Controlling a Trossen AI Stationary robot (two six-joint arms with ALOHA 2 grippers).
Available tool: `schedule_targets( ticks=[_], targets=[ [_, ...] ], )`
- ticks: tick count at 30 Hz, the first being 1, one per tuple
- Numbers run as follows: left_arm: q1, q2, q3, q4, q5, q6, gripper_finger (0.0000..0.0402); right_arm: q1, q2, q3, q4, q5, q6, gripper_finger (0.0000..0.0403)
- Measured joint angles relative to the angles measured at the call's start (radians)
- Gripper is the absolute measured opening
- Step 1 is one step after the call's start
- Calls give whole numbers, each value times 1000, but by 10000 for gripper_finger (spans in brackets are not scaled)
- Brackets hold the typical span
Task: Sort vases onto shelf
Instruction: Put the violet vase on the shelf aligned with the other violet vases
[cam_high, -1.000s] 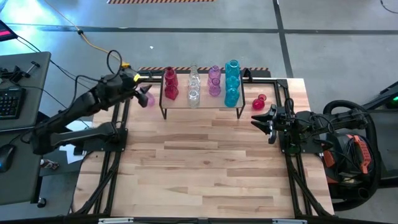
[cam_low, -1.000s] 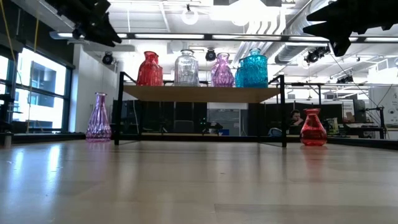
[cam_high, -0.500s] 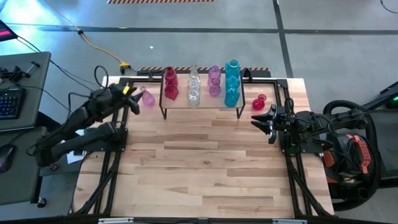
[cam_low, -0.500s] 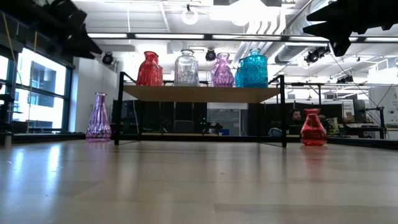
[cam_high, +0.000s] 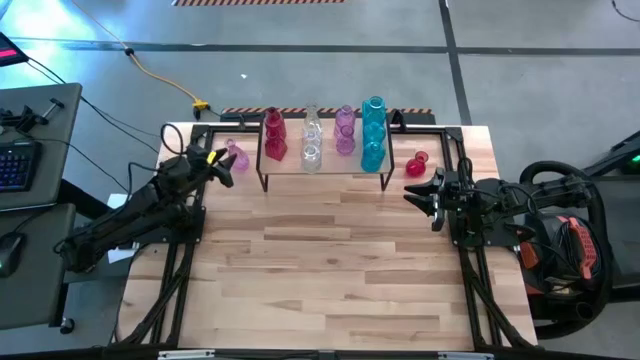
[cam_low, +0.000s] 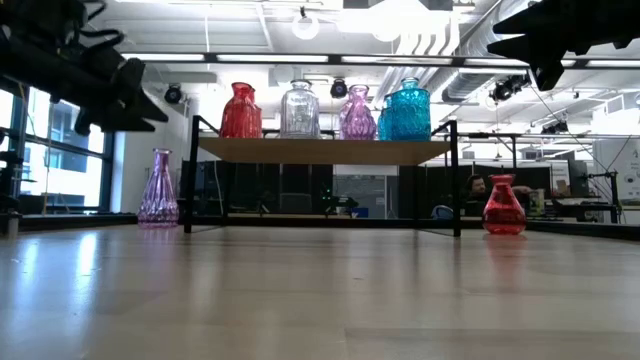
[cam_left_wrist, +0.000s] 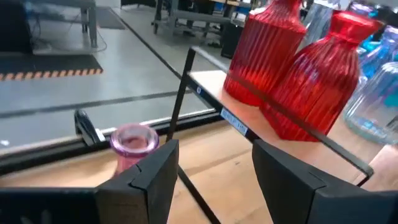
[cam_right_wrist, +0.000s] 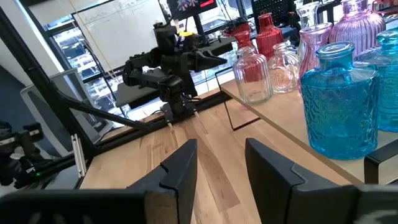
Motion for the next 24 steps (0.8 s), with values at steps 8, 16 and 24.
schedule_targets(
  ticks=[8,16,24],
  targets=[
    [-1,-2,-42,-10,18,-38,222,0,0,0,0,0,0,119],
    [-1,-2,-43,-46,-100,-32,274,0,0,0,0,0,0,119],
    [-1,0,-99,29,-121,-31,278,0,0,0,0,0,0,119]
  ],
)
